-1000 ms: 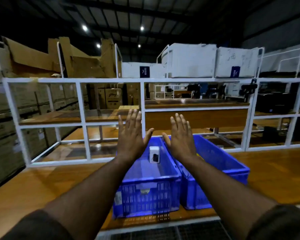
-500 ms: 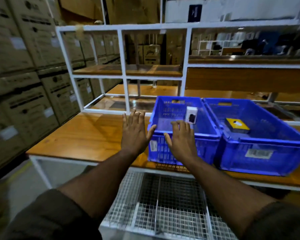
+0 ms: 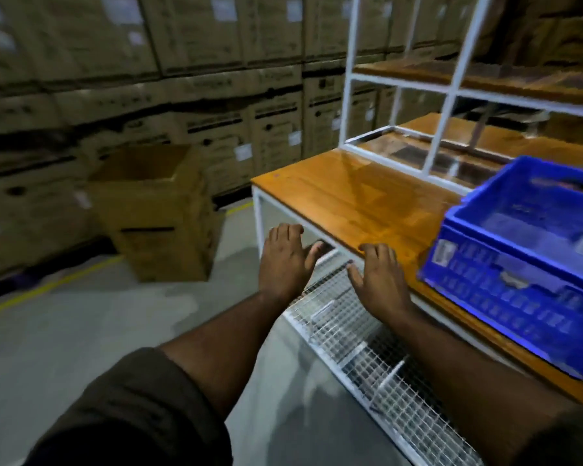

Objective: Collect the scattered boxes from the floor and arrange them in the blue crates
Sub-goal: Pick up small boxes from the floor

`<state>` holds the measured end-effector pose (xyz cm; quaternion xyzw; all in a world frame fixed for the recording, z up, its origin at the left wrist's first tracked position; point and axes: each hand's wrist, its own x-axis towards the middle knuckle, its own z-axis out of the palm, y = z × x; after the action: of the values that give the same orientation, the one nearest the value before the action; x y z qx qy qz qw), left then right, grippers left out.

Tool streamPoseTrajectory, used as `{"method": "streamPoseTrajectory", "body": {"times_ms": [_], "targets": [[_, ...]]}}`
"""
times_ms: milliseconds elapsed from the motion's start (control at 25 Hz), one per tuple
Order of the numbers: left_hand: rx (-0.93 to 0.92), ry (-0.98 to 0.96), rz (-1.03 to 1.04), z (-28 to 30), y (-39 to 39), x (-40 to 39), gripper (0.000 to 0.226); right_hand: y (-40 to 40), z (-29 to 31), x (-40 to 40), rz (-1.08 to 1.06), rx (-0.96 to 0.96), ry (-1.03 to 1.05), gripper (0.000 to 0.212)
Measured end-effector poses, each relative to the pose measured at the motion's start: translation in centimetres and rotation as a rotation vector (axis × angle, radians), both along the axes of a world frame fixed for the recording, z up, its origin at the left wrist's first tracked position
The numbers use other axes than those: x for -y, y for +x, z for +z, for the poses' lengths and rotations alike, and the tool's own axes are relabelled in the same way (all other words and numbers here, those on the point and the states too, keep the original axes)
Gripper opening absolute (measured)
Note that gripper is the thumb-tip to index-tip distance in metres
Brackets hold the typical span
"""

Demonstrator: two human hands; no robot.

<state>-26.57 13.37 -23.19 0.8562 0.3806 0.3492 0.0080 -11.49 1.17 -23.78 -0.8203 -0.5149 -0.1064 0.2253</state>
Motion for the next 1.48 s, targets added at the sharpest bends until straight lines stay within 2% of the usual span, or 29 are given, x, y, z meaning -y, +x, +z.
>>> {"method": "streamPoseTrajectory", "body": {"times_ms": [120,320,560,760,1160,1480], "targets": [[-0.016,-0.062,0.2,-2.5,-7.2,1.7,0.047,-4.8,-1.7,-1.9,0.177,-0.074,-0.023,0.041],[-0.049,-0.162,0.506,-5.7,-19.0,4.9,0.061,-14.7,-5.2,-4.7,0.475,-0.143,-0.09,0.04],[-0.017,-0.294,0.855,-9.7,-33.2,9.7,0.066,-29.5,-8.9,-6.6,0.83,-0.138,-0.203,0.044],[0.031,-0.366,1.064,-11.5,-42.8,11.8,0.067,-39.8,-10.6,-8.1,1.028,-0.122,-0.273,0.044],[0.105,-0.398,1.411,-13.3,-58.6,12.4,0.065,-58.7,-11.0,-11.9,1.362,-0.106,-0.325,0.046],[0.142,-0.458,1.709,-15.7,-66.6,9.2,0.067,-70.6,-13.2,-20.5,1.643,-0.107,-0.383,0.044]]}}
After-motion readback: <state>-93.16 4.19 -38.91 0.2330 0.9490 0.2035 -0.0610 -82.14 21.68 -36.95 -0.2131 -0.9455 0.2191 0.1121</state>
